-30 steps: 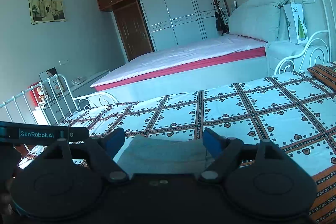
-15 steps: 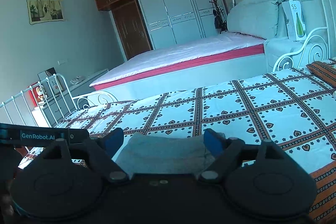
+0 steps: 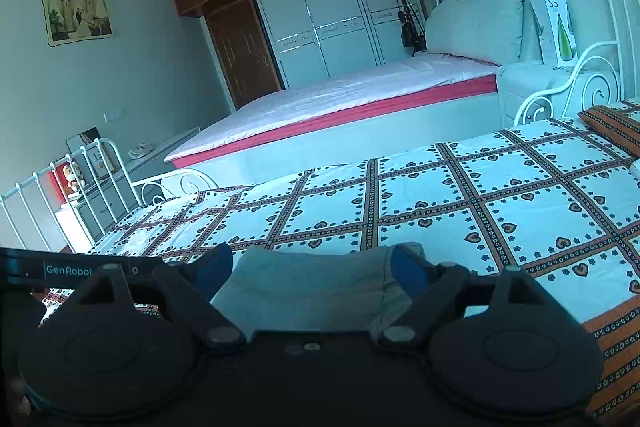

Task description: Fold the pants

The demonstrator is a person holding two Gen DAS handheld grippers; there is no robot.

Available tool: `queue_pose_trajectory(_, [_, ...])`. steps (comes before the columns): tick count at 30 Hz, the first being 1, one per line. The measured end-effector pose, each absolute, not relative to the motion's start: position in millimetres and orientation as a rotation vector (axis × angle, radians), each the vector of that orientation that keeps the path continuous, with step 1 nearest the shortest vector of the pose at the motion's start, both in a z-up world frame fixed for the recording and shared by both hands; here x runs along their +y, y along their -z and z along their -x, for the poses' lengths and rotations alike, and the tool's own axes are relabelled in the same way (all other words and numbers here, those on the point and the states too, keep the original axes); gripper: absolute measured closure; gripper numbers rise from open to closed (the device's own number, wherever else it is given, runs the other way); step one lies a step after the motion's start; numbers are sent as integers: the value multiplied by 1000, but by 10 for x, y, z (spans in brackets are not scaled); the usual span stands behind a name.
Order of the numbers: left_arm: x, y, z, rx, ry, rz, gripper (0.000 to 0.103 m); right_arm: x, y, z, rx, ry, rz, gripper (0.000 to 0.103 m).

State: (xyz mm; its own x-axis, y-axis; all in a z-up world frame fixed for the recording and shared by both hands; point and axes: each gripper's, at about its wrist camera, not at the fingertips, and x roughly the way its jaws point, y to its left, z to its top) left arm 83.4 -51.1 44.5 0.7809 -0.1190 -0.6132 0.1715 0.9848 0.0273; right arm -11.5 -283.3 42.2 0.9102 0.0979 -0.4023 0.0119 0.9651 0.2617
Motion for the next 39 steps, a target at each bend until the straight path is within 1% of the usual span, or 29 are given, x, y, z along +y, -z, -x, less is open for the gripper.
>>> queue_pose_trajectory(7, [-522,-399,-857,666,159,-94,0,-2844,-379,98,441,-40,-264,21])
queue_pose_trajectory(11, [-515,-371,-865,671,158,-94,0,-2852,-365,105,441,-35,-268,17])
queue_pose_trajectory(22, [-523,-272,-908,694,160,-99,0,-2919,-271,54,471,-25,-279,14])
queue_pose_trajectory(27, [-527,-191,-966,715,158,-101,0,-2935,-224,25,490,-17,-277,10])
queue_pose_trajectory(30, [-516,-116,-1031,735,152,-99,0,-2958,-174,-8,510,-13,-279,7])
queue_pose_trajectory(39, [-425,270,-1361,827,116,-103,0,-3140,76,-202,606,34,-300,6])
